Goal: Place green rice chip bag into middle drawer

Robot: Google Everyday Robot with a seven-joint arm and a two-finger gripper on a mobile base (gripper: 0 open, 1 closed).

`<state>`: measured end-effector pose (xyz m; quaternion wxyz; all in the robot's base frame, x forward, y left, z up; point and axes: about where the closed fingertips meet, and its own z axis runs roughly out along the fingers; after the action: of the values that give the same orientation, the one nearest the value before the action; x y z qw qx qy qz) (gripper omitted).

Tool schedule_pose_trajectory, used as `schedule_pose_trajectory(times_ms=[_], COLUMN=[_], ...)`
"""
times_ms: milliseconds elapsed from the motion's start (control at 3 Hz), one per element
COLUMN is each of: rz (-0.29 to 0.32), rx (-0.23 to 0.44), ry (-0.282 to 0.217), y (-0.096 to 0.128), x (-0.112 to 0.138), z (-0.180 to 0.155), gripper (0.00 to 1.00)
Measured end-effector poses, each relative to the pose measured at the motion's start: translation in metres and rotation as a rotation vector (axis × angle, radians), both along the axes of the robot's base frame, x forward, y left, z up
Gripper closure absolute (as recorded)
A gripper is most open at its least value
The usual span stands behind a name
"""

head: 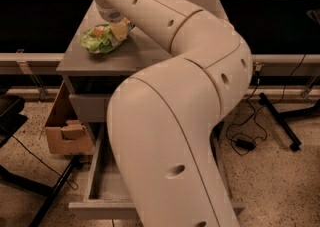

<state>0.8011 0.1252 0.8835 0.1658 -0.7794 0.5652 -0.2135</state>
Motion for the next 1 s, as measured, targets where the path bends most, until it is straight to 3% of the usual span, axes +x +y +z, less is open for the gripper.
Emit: schedule_pose_trajectory(times_ms=[333,667,1000], rz=[0.000,0.000,-0.029], rx=[0.000,0.000,0.018], ry=[0.000,0.000,0.010], y=[0.000,0.000,-0.027], x=[0.000,0.000,-0.006], z=[0.000,0.000,0.008], gripper=[1.00,1.00,1.00])
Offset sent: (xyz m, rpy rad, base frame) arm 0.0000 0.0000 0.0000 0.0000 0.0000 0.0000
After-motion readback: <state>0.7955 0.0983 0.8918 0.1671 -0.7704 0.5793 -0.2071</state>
